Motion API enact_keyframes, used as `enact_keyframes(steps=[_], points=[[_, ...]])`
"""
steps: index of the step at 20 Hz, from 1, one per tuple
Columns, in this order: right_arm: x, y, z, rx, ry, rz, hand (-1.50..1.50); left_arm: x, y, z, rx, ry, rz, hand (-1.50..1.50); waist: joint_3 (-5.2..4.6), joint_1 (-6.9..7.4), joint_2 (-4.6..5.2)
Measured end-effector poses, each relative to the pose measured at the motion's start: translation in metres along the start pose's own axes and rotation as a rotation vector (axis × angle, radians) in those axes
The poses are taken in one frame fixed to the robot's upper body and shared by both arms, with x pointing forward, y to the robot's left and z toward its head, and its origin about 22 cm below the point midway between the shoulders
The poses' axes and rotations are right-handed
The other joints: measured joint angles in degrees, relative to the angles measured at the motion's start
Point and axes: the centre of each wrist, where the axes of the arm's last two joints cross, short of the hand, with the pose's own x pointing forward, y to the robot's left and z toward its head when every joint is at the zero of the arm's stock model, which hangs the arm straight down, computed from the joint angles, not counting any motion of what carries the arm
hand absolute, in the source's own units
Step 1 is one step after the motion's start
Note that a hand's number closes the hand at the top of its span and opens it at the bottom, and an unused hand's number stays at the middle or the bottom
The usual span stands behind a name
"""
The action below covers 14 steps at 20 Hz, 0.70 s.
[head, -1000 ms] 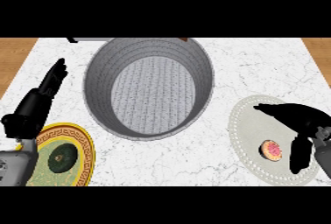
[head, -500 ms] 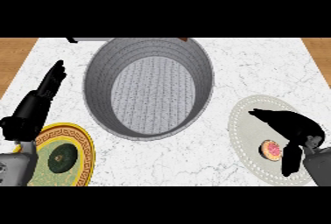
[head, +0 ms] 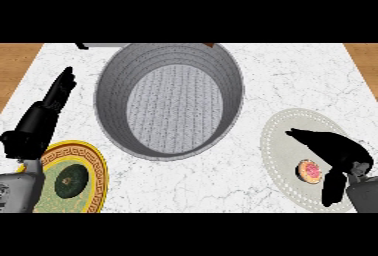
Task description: Pick the cupcake from the placemat and place it in the basket
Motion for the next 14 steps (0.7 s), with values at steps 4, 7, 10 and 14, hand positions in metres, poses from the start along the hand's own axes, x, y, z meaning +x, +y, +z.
enact_keyframes(steps=[4,7,10,14], points=[[-0.006,0.01,-0.012,0.012,0.014,-0.006,-1.5,0.003,-0.007,0.002,0.0,0.0,0.002,0.0,-0.01,0.12,0.02],[-0.01,0.019,-0.015,0.017,0.02,-0.006,-1.5,0.002,-0.006,0.006,0.0,0.001,-0.003,0.0,-0.01,0.09,0.01],[-0.011,0.025,-0.023,0.015,0.028,-0.017,-1.5,0.003,-0.005,0.004,0.001,-0.002,0.0,0.0,-0.01,0.1,0.02],[-0.017,0.031,-0.032,0.021,0.038,-0.017,-1.5,-0.002,-0.007,0.003,-0.006,-0.002,0.01,0.0,0.0,0.12,0.03]])
